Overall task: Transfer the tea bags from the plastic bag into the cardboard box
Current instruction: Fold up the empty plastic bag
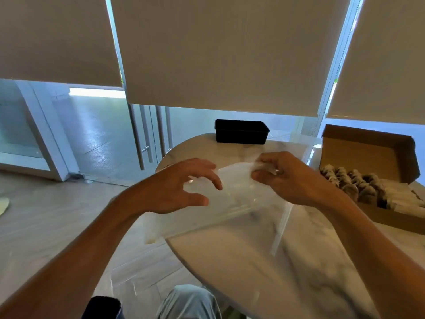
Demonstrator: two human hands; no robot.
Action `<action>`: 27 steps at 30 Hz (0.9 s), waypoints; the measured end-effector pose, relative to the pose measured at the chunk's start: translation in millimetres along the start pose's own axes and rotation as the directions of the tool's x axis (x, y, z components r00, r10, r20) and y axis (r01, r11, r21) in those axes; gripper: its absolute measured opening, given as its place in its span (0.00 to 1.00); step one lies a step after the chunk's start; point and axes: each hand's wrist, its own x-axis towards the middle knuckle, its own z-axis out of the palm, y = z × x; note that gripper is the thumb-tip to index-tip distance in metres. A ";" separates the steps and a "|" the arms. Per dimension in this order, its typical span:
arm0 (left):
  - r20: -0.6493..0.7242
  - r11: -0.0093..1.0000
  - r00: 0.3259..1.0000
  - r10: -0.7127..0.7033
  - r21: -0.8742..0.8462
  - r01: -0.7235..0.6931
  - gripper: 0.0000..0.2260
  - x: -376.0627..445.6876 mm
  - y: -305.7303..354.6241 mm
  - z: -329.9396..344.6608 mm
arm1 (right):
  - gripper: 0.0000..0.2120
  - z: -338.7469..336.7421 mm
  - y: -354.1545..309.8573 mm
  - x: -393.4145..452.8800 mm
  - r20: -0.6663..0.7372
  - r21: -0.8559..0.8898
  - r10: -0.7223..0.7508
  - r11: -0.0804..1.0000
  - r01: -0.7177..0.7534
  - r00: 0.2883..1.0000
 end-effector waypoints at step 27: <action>-0.536 0.874 0.730 -0.424 -0.029 0.486 0.28 -181.2 -64.1 1.0 | 0.22 239.4 -142.7 -40.4 0.039 0.747 -0.107 0.664 0.042 0.994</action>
